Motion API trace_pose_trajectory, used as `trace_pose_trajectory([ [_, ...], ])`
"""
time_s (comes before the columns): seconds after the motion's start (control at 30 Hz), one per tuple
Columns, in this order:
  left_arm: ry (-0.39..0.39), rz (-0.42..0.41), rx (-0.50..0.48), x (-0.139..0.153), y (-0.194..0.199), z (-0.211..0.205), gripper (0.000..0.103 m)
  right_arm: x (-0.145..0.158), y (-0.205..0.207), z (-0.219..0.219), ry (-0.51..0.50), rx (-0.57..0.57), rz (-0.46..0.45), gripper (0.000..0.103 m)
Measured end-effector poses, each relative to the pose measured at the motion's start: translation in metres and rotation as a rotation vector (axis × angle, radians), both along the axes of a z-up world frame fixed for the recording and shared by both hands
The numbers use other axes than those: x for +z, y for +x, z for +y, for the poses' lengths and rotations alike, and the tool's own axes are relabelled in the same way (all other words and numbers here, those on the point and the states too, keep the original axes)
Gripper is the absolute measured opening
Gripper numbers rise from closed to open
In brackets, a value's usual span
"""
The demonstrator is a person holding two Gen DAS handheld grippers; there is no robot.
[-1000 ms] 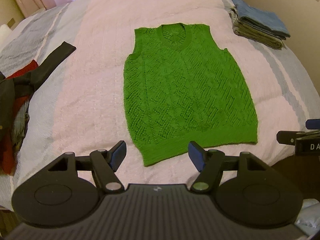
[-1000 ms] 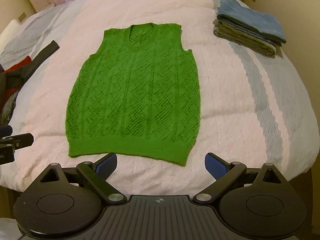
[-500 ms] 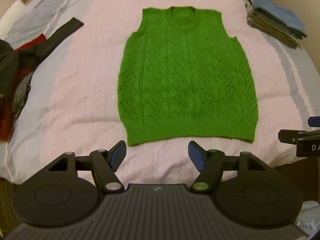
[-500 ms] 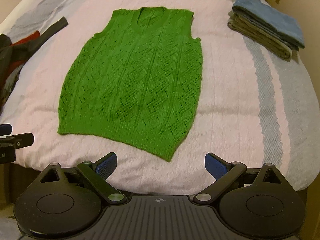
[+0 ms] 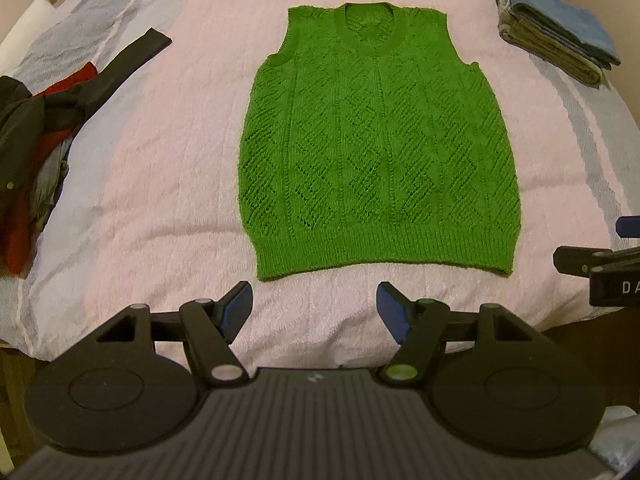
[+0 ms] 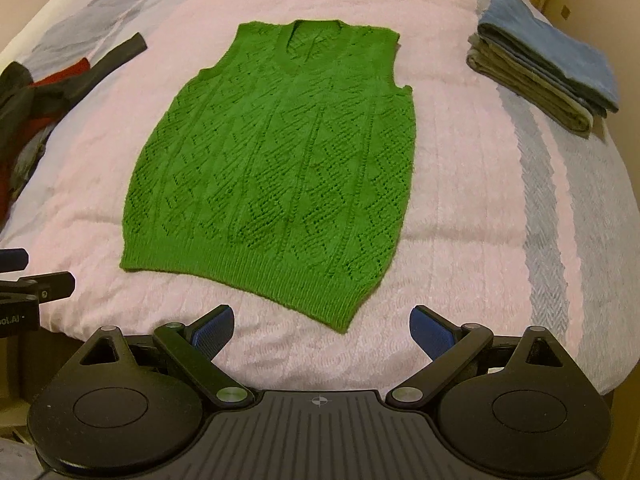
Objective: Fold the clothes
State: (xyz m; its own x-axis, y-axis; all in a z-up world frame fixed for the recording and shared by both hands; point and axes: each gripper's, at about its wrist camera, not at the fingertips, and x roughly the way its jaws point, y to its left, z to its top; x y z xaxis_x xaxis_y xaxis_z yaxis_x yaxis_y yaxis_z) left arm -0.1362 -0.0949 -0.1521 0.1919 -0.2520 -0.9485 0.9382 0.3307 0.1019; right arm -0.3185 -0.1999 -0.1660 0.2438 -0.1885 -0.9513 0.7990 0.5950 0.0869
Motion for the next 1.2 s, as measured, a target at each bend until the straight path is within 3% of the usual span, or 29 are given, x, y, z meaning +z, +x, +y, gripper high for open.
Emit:
trace_pose_trajectory([
  [0.27,0.014,0.012,-0.046,-0.007,0.015,-0.017,0.065,-0.006,0.008,-0.010,0.019,-0.061,0.017,0.097],
  [0.57,0.046,0.043,-0.114,-0.023,0.053,-0.053,0.065,-0.022,0.022,-0.040,0.071,-0.204,0.062,0.097],
  [0.9,0.121,0.044,-0.148,-0.063,0.112,-0.096,0.065,-0.054,0.047,-0.076,0.122,-0.284,0.124,0.097],
  [1.2,0.153,0.075,-0.177,-0.105,0.134,-0.128,0.065,-0.096,0.067,-0.109,0.140,-0.291,0.170,0.097],
])
